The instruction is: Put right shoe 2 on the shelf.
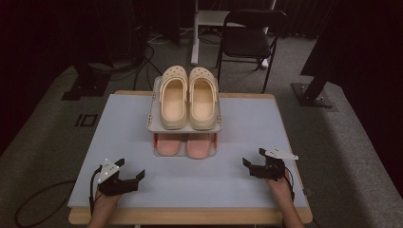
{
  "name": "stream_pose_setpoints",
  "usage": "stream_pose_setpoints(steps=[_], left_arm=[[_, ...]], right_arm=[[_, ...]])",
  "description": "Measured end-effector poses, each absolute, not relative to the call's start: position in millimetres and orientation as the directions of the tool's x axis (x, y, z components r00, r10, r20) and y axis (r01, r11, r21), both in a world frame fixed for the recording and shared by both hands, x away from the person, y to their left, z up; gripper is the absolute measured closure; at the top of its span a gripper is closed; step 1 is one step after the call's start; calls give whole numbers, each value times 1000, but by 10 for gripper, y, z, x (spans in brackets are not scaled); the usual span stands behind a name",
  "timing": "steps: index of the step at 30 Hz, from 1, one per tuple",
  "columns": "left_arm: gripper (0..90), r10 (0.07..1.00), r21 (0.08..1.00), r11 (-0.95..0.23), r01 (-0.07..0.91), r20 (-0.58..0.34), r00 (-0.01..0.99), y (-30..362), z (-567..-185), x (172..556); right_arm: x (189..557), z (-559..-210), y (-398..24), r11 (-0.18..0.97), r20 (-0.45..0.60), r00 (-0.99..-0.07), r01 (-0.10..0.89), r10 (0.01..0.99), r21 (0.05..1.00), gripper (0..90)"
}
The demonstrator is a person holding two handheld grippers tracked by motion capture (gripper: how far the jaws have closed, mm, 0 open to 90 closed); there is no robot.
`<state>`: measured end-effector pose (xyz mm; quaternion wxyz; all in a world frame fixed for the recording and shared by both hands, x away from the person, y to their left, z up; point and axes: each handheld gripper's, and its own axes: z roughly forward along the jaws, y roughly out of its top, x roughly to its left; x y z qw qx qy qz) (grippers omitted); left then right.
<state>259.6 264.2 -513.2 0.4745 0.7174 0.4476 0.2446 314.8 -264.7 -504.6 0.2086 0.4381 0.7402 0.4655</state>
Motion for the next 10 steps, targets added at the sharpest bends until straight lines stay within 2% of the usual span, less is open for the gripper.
stream_pose_setpoints(steps=[10], left_arm=[[36,874,900,-148,409,-75,481,2639,-5135,2589]], right_arm=[[3159,-5078,-2703,164,110,-505,466,856,869,128]])
